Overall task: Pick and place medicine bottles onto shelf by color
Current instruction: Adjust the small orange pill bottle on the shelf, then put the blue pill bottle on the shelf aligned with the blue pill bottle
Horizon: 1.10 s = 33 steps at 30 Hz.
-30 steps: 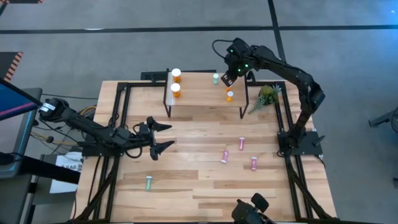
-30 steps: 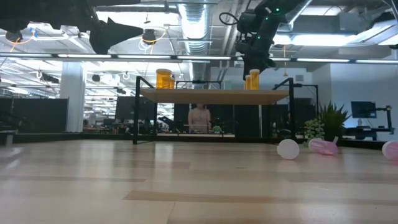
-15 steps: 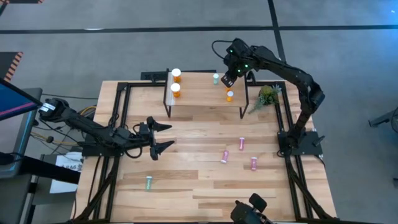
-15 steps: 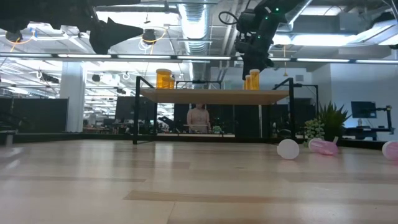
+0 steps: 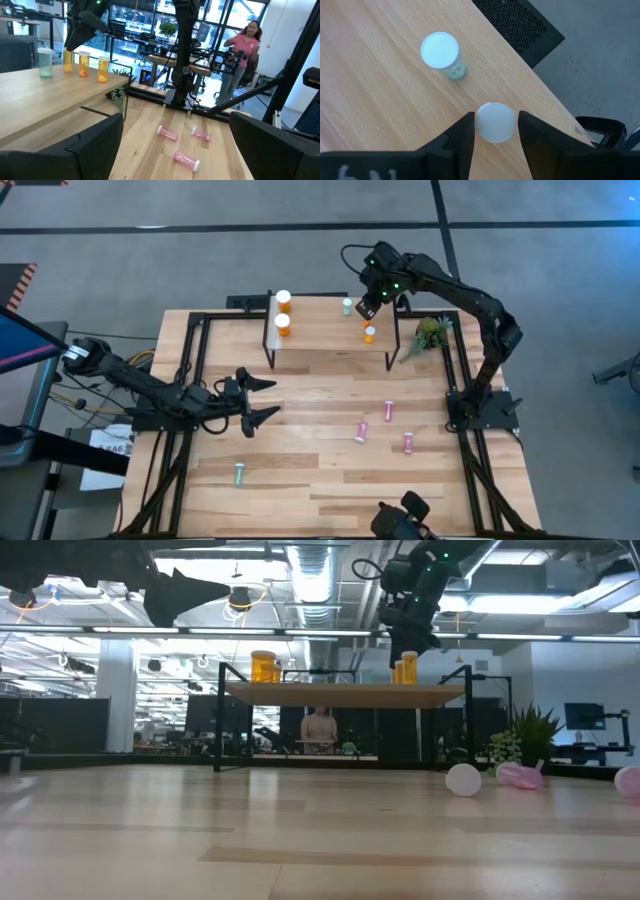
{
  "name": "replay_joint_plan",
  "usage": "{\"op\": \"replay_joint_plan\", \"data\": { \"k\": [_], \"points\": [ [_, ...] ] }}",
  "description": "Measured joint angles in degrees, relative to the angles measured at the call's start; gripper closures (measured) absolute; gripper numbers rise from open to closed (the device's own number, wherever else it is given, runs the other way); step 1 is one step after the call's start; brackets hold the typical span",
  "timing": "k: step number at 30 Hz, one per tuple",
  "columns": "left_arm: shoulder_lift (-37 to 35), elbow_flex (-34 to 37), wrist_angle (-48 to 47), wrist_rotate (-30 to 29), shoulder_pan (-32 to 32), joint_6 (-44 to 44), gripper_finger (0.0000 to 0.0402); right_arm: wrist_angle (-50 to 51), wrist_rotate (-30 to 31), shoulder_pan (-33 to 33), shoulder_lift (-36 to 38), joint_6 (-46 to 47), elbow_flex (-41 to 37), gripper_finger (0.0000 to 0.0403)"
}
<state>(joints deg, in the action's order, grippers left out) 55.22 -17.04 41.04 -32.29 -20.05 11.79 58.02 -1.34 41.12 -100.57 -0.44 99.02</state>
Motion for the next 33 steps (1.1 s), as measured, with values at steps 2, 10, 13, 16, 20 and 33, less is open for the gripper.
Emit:
{"op": "replay_joint_plan", "data": {
  "k": [2, 10, 13, 16, 20, 33],
  "points": [
    [-0.01, 0.00, 0.00, 0.00, 0.01, 0.00, 0.0049, 0.00, 0.00, 0.00, 0.00, 0.11, 0.00, 0.0223],
    [-0.01, 0.00, 0.00, 0.00, 0.01, 0.04, 0.0049, -0.06, 0.00, 0.00, 0.00, 0.44, 0.01, 0.0211],
    [-0.01, 0.00, 0.00, 0.00, 0.00, 0.03, 0.0049, -0.26, 0.00, 0.00, 0.01, 0.61, 0.00, 0.0206],
    [-0.02, 0.00, 0.00, 0.00, 0.02, 0.04, 0.0049, 0.09, 0.04, 0.24, 0.02, 0.70, 0.34, 0.0198],
    [-0.02, 0.00, 0.00, 0.01, 0.00, 0.04, 0.0049, 0.42, 0.11, 0.57, 0.13, 1.90, 2.69, 0.0183],
    [0.00, 0.00, -2.03, 0.15, 0.00, 0.95, 0.0049, 17.00, 2.00, -3.93, 4.36, 2.53, 15.15, 0.0169]
  ]
}}
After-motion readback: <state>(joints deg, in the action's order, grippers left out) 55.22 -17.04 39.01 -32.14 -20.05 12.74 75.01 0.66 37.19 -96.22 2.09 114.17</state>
